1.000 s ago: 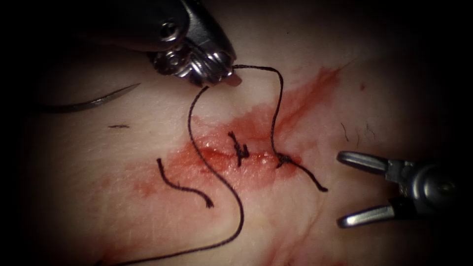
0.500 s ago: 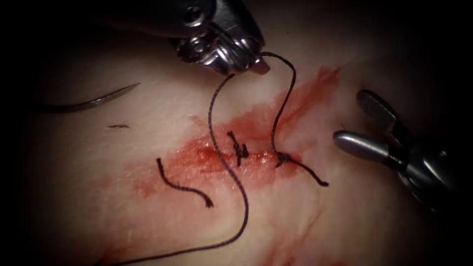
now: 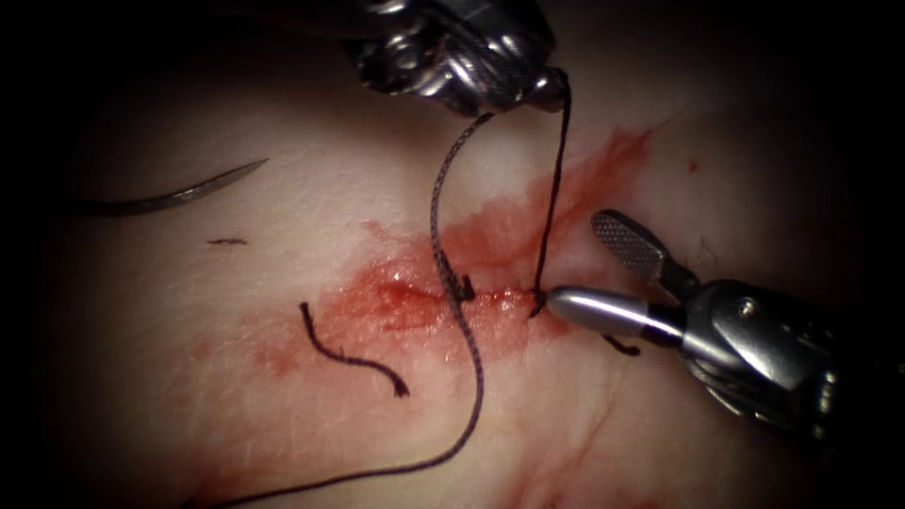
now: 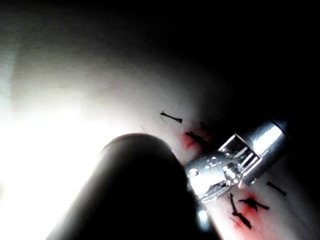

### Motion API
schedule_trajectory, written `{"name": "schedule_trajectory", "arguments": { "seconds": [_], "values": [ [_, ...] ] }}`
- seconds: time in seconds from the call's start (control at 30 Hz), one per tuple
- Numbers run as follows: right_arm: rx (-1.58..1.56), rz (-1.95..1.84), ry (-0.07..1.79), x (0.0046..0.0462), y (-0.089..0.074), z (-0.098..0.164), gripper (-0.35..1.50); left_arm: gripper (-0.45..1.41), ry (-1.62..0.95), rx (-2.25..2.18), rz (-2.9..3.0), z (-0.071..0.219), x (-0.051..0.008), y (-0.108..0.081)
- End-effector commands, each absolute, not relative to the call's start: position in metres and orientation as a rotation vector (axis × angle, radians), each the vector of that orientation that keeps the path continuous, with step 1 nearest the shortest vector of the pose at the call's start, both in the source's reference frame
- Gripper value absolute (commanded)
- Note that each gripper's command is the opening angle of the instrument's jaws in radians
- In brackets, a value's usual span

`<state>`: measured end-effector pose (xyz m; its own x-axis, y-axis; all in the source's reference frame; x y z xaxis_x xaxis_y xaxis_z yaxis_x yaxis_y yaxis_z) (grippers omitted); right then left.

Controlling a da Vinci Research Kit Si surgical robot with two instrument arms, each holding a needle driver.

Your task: Wound Closure

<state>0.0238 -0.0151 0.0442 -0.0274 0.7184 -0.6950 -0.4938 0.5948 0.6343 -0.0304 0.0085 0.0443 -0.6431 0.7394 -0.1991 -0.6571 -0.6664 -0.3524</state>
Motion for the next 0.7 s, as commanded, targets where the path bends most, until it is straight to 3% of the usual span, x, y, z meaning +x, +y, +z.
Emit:
{"name": "schedule_trajectory", "arguments": {
  "seconds": [0.03, 0.17, 0.2, 0.23, 0.27, 0.37, 0.43, 0.7],
  "values": [
    [0.228, 0.978, 1.272, 0.0249, -0.0147, 0.0444, 1.01, -0.45, -0.308, -0.424, 2.281, 0.0444, -0.0309, 0.0091],
    [0.268, 0.951, 1.284, 0.0234, -0.0147, 0.0441, 1.16, -0.45, -0.304, -0.43, 2.28, 0.0438, -0.0308, 0.0093],
    [0.284, 0.939, 1.288, 0.0228, -0.0148, 0.0439, 1.13, -0.45, -0.297, -0.433, 2.282, 0.0437, -0.0308, 0.0094],
    [0.311, 0.921, 1.286, 0.0221, -0.0148, 0.0437, 0.93, -0.45, -0.295, -0.429, 2.279, 0.0437, -0.0307, 0.0094],
    [0.337, 0.912, 1.279, 0.0218, -0.0148, 0.0436, 0.91, -0.45, -0.294, -0.433, 2.28, 0.0436, -0.0307, 0.0095],
    [0.352, 0.884, 1.242, 0.0216, -0.0147, 0.0434, 0.94, -0.45, -0.292, -0.432, 2.283, 0.0437, -0.0307, 0.0095],
    [0.355, 0.862, 1.243, 0.0215, -0.0148, 0.0433, 1.08, -0.45, -0.292, -0.433, 2.284, 0.0437, -0.0308, 0.0094],
    [0.342, 0.831, 1.249, 0.022, -0.014, 0.0432, 0.94, -0.45, -0.276, -0.429, 2.288, 0.0444, -0.031, 0.009]
  ]
}}
